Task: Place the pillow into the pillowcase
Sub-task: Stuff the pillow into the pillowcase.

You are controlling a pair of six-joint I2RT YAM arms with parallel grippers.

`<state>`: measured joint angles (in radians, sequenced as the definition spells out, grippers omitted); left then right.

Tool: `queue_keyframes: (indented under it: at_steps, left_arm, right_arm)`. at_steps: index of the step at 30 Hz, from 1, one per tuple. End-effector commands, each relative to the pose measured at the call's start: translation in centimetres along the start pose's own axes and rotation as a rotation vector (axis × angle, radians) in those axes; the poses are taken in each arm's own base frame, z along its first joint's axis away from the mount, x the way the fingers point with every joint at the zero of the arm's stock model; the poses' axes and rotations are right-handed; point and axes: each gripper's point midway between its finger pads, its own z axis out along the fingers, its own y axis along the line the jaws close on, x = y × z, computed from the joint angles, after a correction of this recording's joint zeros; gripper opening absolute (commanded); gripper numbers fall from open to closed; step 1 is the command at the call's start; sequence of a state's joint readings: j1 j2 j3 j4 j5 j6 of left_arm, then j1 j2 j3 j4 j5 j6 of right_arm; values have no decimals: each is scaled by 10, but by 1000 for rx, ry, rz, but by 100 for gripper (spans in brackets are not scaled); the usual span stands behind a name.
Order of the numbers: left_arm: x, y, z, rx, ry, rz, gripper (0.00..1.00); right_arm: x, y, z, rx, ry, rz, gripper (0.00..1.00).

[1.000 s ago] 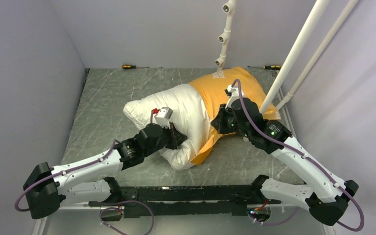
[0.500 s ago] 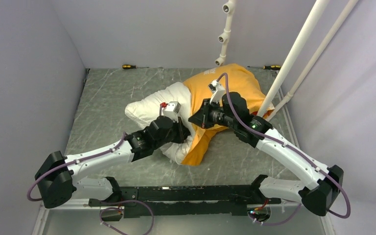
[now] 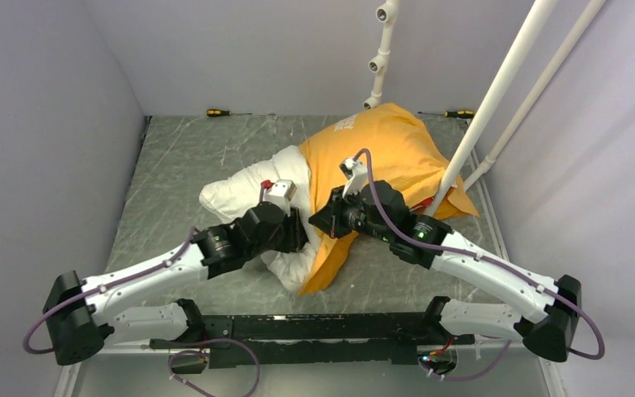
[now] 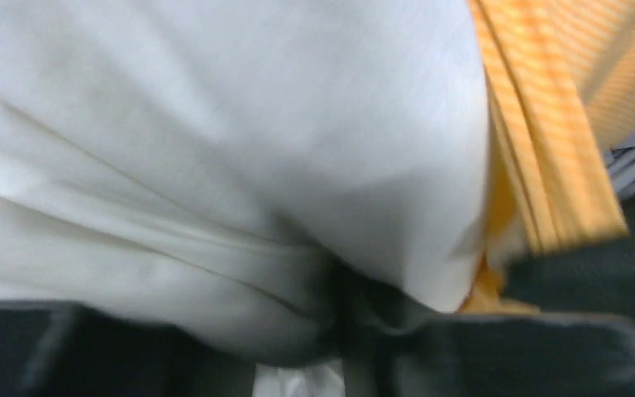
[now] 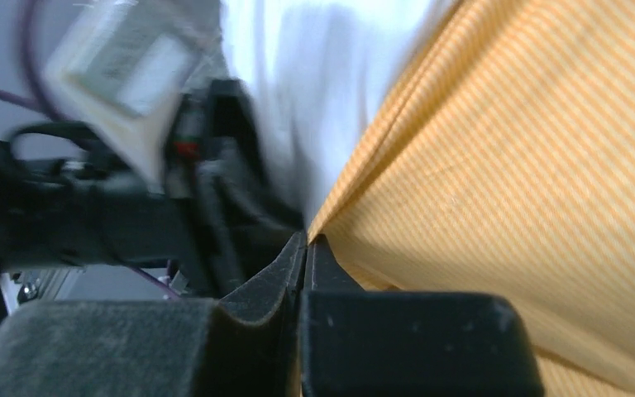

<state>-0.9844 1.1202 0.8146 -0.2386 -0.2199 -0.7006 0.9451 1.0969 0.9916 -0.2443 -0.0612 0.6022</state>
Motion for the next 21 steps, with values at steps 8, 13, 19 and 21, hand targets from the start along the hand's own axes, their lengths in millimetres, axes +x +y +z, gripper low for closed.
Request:
queue_keyframes:
  at_steps: [8,13,19,21]
  left_arm:
    - [-60,-32,-116,42,61,58,80]
    - [-112,-52,-127,36,-43,101,87]
    - [-148,-16,-63,-137,-41,71,85]
    - [-143,20,-34,-166,3,-14,81]
  right_arm:
    - [57,-20,13,53,79,150,0]
    - [49,-17,7,41,46,148,0]
    - [43,-15,2,48,40,146,0]
    - [37,-10,0,32,25,149,0]
